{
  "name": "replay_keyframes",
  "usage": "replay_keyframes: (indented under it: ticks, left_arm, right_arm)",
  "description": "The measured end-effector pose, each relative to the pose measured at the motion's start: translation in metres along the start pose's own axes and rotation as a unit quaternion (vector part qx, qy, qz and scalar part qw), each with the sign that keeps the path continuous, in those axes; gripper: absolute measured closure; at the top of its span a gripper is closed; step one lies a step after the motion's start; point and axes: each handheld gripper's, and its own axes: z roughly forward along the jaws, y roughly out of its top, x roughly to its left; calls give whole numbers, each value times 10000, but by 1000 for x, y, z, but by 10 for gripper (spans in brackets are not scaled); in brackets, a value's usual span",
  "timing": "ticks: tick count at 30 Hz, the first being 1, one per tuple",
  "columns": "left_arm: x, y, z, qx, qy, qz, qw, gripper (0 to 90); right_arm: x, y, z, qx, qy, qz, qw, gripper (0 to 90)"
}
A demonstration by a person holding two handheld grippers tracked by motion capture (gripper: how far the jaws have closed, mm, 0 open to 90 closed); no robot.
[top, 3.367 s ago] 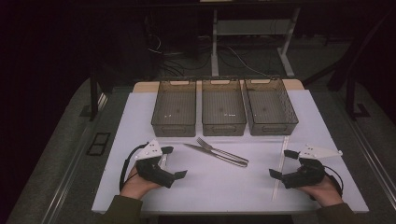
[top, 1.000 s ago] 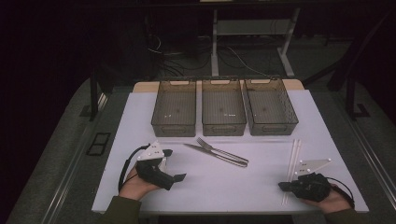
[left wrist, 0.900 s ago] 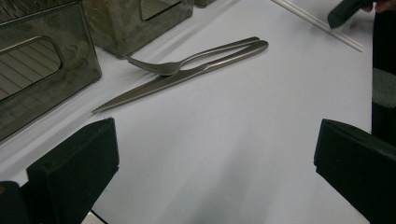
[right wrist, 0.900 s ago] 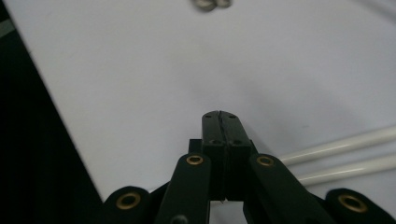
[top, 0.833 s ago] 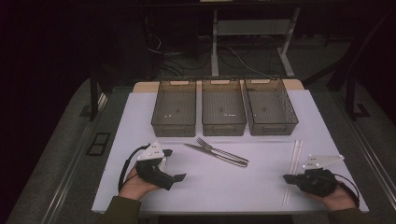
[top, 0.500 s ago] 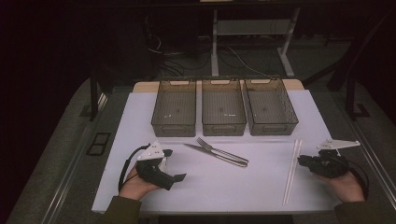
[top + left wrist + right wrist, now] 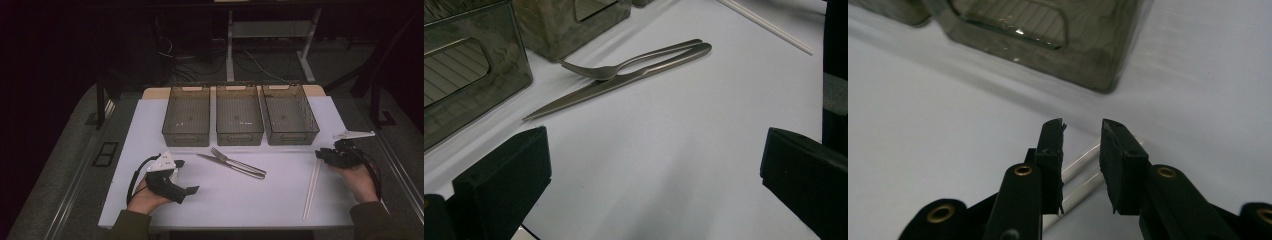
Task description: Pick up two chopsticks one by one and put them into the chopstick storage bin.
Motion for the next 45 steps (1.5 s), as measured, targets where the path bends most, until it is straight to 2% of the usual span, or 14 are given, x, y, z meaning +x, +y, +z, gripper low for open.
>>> replay_keyframes:
  ticks: [6,7,10,20,26,40,45]
  left_arm:
    - [0,0,0,5,-10,8,10000,0]
    - [-1,0,0,-47,-10,-56,10000,0]
    - [-1,0,1,-18,-11,-25,10000,0]
    - [0,0,1,2,-28,29,10000,0]
    - [0,0,1,-4,-36,19,10000,0]
    - [-1,0,1,1,-44,-12,10000,0]
    - [0,0,1,-23,-50,9,10000,0]
  right_arm:
    - [-8,7,13,138,-190,176,9996,671]
    - [-9,7,14,152,-194,187,9995,672]
    - [-11,8,19,209,-169,238,9994,672]
    - [-10,8,28,377,-199,224,9988,667]
    - [-8,8,29,334,-199,233,9990,683]
    - [8,14,36,328,35,37,9994,704]
    - [27,22,45,365,166,-153,9991,712]
